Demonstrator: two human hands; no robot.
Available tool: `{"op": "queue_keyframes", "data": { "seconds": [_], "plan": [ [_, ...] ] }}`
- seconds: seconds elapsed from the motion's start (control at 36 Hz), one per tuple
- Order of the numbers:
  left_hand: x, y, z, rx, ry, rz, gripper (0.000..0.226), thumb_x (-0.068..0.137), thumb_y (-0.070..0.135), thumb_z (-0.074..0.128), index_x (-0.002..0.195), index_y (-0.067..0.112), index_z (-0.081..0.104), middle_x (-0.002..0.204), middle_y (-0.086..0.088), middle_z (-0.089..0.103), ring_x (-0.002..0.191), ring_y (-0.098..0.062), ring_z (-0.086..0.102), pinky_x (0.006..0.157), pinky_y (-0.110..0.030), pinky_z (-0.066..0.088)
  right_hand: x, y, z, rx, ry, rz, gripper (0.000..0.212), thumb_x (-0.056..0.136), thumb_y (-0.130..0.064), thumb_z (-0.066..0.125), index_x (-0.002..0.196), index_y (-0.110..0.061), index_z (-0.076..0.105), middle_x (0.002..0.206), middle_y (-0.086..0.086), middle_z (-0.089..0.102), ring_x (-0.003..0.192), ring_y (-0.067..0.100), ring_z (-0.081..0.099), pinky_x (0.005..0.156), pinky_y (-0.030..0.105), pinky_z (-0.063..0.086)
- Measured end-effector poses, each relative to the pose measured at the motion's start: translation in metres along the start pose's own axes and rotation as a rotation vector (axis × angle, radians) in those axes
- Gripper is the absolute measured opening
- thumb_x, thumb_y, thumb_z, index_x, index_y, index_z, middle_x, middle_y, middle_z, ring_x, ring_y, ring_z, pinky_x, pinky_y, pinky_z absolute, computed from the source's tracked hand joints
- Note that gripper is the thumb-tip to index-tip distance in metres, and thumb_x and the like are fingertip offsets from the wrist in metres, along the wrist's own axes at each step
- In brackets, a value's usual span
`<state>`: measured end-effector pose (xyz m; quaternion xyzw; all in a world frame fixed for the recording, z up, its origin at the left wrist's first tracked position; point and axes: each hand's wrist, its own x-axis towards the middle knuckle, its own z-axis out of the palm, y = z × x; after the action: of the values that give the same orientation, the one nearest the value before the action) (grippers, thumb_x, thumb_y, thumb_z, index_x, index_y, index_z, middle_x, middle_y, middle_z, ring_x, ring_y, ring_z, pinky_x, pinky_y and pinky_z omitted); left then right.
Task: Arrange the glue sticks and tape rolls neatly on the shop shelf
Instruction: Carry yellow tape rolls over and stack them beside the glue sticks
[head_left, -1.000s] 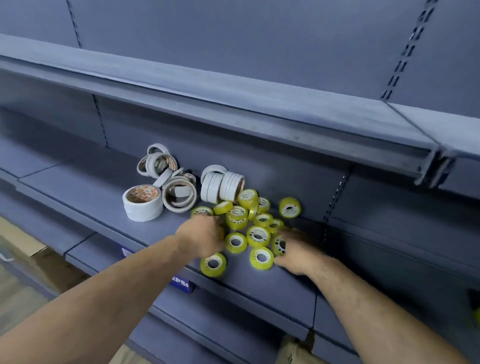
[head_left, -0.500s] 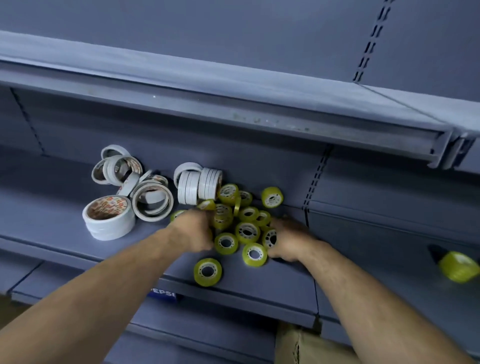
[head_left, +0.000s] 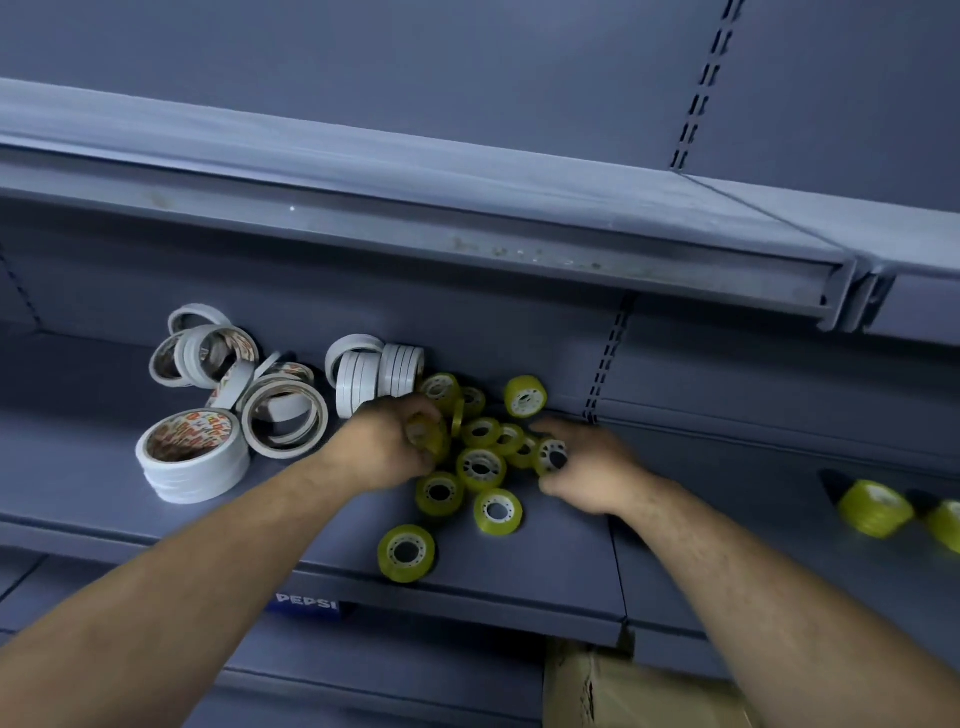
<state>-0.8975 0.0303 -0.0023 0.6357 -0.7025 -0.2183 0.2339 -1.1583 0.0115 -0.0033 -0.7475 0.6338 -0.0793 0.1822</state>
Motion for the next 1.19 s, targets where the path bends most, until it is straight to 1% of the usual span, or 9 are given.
{"op": "queue_keyframes", "data": {
  "seconds": [0.11,0.19,0.33,0.47,0.64,0.75,1.0,1.11,1.19],
  "plan": [
    [-0.002,0.009,0.003,-0.307,-0.099,-0.006,0.048,0.078,0.007,0.073,0.119,0.032,0.064,0.114,0.011,0.063,0.081,0.001,0.061,0.061,-0.009,0.047,-0.008,-0.002,-0.002,0.083,0.024,-0.024,0.055,0.071,-0.031,0.07,0.123,-0.046,0.059,0.119,-0.011,0.065,0.098,0.014,0.063,0.081,0.032,0.058],
    [-0.004,0.012,0.004,-0.57,-0.161,-0.03,0.054,0.065,0.01,0.077,0.111,0.037,0.07,0.117,0.003,0.065,0.1,-0.013,0.065,0.084,-0.033,0.057,-0.012,-0.003,-0.003,0.219,0.039,-0.009,0.053,0.071,-0.021,0.073,0.117,-0.043,0.06,0.112,-0.009,0.065,0.093,0.012,0.064,0.074,0.027,0.056],
    [-0.004,0.016,0.005,-0.931,-0.291,-0.046,0.059,0.058,-0.002,0.069,0.113,0.021,0.071,0.114,-0.02,0.064,0.097,-0.028,0.067,0.088,-0.041,0.058,-0.022,0.001,-0.005,0.393,0.091,-0.011,0.054,0.071,-0.019,0.084,0.113,-0.037,0.056,0.109,-0.008,0.062,0.089,0.011,0.063,0.076,0.028,0.054],
    [-0.004,0.023,0.017,-1.021,-0.372,-0.013,0.061,0.06,-0.006,0.067,0.118,0.014,0.066,0.107,-0.018,0.064,0.097,-0.033,0.066,0.091,-0.05,0.056,-0.039,0.009,-0.004,0.681,0.094,0.044,0.048,0.08,-0.009,0.081,0.116,-0.03,0.058,0.115,-0.001,0.056,0.1,0.025,0.066,0.08,0.043,0.062],
    [0.001,0.045,0.044,-1.007,-0.443,0.028,0.061,0.062,-0.004,0.067,0.122,0.012,0.063,0.116,-0.028,0.064,0.099,-0.034,0.069,0.08,-0.038,0.059,-0.066,0.032,-0.005,0.846,0.164,0.087,0.042,0.082,-0.008,0.081,0.113,-0.031,0.062,0.123,0.013,0.058,0.111,0.03,0.066,0.079,0.04,0.063],
    [0.001,0.072,0.062,-0.943,-0.484,0.057,0.056,0.064,-0.001,0.074,0.115,0.021,0.071,0.122,-0.018,0.059,0.106,-0.038,0.067,0.081,-0.036,0.059,-0.085,0.054,-0.013,0.885,0.211,0.145,0.047,0.079,-0.003,0.083,0.113,-0.029,0.065,0.123,0.009,0.062,0.106,0.03,0.069,0.08,0.043,0.062],
    [-0.009,0.153,0.113,-0.605,-0.414,0.17,0.042,0.062,0.029,0.069,0.103,0.04,0.072,0.098,0.003,0.072,0.072,-0.005,0.062,0.069,-0.024,0.054,-0.145,0.122,-0.039,0.871,0.291,0.235,0.053,0.074,0.009,0.078,0.113,-0.026,0.069,0.113,0.012,0.064,0.072,0.016,0.065,0.061,0.025,0.055],
    [-0.014,0.196,0.141,-0.486,-0.374,0.221,0.04,0.068,0.034,0.071,0.107,0.041,0.072,0.09,0.013,0.07,0.06,0.002,0.059,0.06,-0.017,0.049,-0.175,0.165,-0.051,0.886,0.338,0.266,0.054,0.08,0.001,0.079,0.127,-0.02,0.064,0.114,0.008,0.066,0.088,0.02,0.07,0.075,0.035,0.062],
    [-0.021,0.235,0.168,-0.387,-0.341,0.257,0.037,0.068,0.039,0.072,0.105,0.044,0.069,0.09,0.011,0.071,0.063,-0.007,0.065,0.057,-0.027,0.053,-0.202,0.205,-0.062,0.86,0.364,0.29,0.057,0.083,-0.009,0.08,0.135,-0.02,0.061,0.115,0.002,0.068,0.102,0.024,0.071,0.078,0.035,0.063]
  ]
}}
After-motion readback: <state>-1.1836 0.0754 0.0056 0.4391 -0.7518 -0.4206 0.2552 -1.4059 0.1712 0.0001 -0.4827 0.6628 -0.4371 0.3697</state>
